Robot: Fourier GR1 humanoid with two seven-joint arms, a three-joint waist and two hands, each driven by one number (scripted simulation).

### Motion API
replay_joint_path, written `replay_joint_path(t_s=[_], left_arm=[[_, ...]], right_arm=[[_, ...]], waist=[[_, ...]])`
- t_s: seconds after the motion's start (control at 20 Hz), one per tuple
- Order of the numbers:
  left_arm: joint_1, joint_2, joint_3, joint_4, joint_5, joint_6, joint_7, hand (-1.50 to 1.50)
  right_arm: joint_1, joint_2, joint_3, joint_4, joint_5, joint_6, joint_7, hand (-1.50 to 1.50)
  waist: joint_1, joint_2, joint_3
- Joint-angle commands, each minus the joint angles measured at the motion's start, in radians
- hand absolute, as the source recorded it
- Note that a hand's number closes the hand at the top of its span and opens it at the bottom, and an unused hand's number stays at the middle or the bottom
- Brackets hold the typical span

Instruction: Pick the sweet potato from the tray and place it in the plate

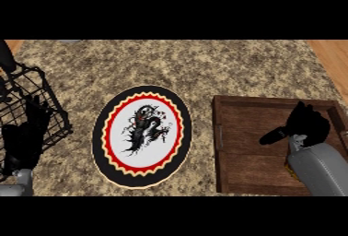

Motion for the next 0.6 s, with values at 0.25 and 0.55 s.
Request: replay_joint_path(t_s=[0.25,0.55], left_arm=[[-0.116,-0.053,-0.076,-0.033,-0.011,-0.047,-0.015,0.00],[-0.121,-0.079,-0.096,-0.018,-0.031,-0.044,-0.016,0.00]], right_arm=[[0.117,0.022,-0.015,-0.024,0.040,0.076,0.163,-1.50],[0.129,-0.011,-0.025,-0.062,0.123,0.067,0.112,1.50]], waist=[[-0.018,0.014,0.015],[0.000,0.018,0.015]])
